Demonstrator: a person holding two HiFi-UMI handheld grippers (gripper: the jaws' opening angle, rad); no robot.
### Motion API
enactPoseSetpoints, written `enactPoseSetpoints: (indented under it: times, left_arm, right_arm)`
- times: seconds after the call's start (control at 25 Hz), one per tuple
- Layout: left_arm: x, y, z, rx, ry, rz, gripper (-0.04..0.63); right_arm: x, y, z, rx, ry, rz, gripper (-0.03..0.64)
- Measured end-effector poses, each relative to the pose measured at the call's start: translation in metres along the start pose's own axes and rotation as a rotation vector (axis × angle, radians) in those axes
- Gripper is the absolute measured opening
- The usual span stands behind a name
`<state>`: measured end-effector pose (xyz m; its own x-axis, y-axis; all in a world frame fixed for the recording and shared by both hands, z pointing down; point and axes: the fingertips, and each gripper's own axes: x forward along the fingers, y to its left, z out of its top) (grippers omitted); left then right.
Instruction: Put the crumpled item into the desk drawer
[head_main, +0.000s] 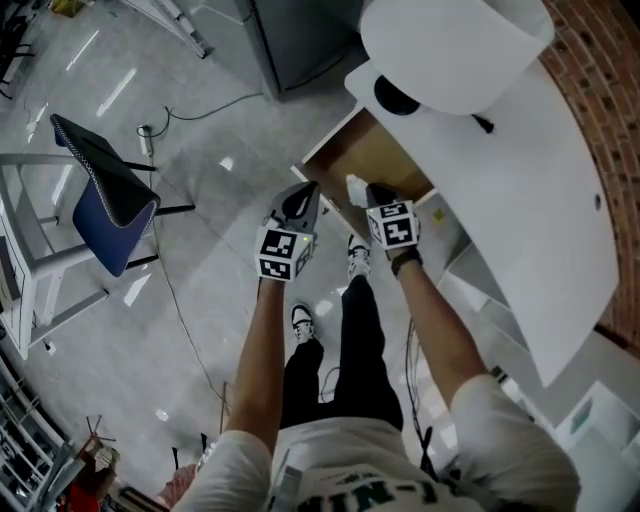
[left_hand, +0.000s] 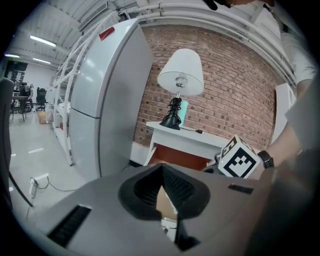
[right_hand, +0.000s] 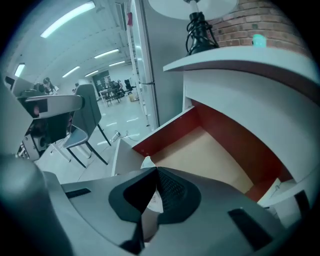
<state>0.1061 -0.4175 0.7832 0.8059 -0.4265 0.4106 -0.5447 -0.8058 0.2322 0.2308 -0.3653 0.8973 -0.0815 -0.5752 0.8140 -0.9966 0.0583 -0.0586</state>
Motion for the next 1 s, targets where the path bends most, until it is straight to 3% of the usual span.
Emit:
enactPoseSetpoints:
  times: [0.4,0.72,0.92,0.96,1.0]
  left_arm:
    - [0.023,0.013,-0.025,-0.025,-0.010,0.024,-0.005]
    - [0.030,0.011,-0.031,-0.053,-0.010,0.028,-0.005]
    - [0.031,0.011,-0.029,-0.047,-0.012,0.034,-0.005]
    - [0.032,0.011,-0.029,-0.046,-0.012,0.033,-0.005]
    - [0.032,0.012,-0.030,-0.045,-0.012,0.033,-0.005]
  right_arm:
    - [0.052,-0.019,-0.010,-0.051,0.107,-0.028,0.002]
    - [0.075,-0.021,-0.022,-0.016,0.194,-0.021,0.003]
    - [0.080,-0.026,-0.024,-0.017,0.171,-0.027,0.003]
    - [0.081,-0.026,-0.022,-0.007,0.155,-0.021,0.008]
    - [0.082,-0.024,-0.021,0.003,0.144,-0.011,0.074]
